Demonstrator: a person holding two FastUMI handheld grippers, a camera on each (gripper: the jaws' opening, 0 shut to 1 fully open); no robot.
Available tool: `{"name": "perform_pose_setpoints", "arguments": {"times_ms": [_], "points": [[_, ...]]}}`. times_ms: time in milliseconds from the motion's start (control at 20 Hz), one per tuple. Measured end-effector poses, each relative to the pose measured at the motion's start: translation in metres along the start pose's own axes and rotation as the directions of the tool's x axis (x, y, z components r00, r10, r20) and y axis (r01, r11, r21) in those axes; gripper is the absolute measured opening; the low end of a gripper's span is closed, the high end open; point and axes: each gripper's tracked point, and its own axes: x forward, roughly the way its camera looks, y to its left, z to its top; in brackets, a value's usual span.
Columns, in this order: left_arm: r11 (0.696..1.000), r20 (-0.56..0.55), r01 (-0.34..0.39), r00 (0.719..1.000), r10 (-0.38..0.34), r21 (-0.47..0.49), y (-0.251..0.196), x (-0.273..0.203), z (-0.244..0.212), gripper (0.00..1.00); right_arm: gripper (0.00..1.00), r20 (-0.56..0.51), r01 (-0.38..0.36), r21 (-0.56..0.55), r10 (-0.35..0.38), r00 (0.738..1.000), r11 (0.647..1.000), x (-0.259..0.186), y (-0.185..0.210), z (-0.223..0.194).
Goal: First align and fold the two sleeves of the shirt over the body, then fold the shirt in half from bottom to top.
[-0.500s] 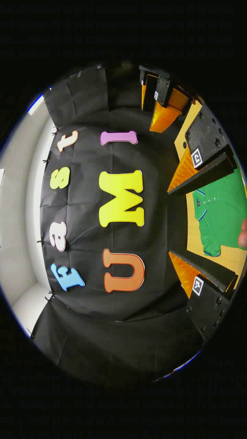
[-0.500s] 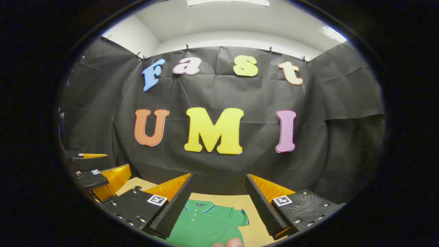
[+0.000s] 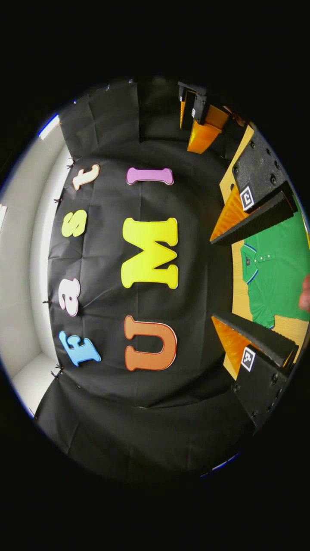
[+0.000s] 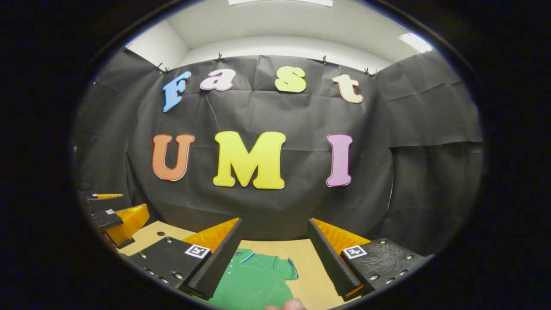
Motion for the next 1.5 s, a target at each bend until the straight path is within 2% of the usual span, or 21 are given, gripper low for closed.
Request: {"name": "perform_pose_setpoints", "arguments": {"times_ms": [400, 650, 800, 1100, 1300, 1500], "points": [[1.0, 0.0, -0.012, 1.0, 0.012, 0.003, 0.01, 0.002, -0.001, 0.98, 0.96, -0.02, -0.007, -0.017, 0.006, 1.0, 1.0, -0.006, -0.013, 0.001], [1.0, 0.036, -0.008, 0.999, 0.007, 0.016, 0.016, 0.015, 0.006, 0.99, 0.96, 0.008, 0.039, -0.015, -0.038, 0.999, 0.999, -0.011, -0.031, 0.007], [0.999, 0.049, -0.01, 0.999, 0.008, 0.037, 0.017, 0.023, 0.008, 1.0, 0.96, 0.0, 0.039, -0.026, -0.039, 0.999, 0.999, -0.009, -0.032, 0.004], [1.0, 0.012, 0.001, 1.0, -0.001, 0.019, 0.014, 0.03, -0.001, 0.98, 0.96, 0.006, 0.043, -0.033, -0.043, 0.999, 0.999, 0.007, -0.034, 0.008], [1.0, 0.012, -0.008, 1.0, 0.008, 0.022, 0.016, 0.034, -0.002, 0.98, 0.96, 0.002, 0.019, -0.05, -0.019, 1.0, 0.999, 0.018, -0.031, 0.005], [1.0, -0.005, -0.015, 1.0, 0.015, 0.001, 0.016, 0.036, -0.007, 0.98, 0.96, -0.053, -0.037, -0.041, 0.035, 0.998, 0.998, 0.034, -0.024, -0.012]]}}
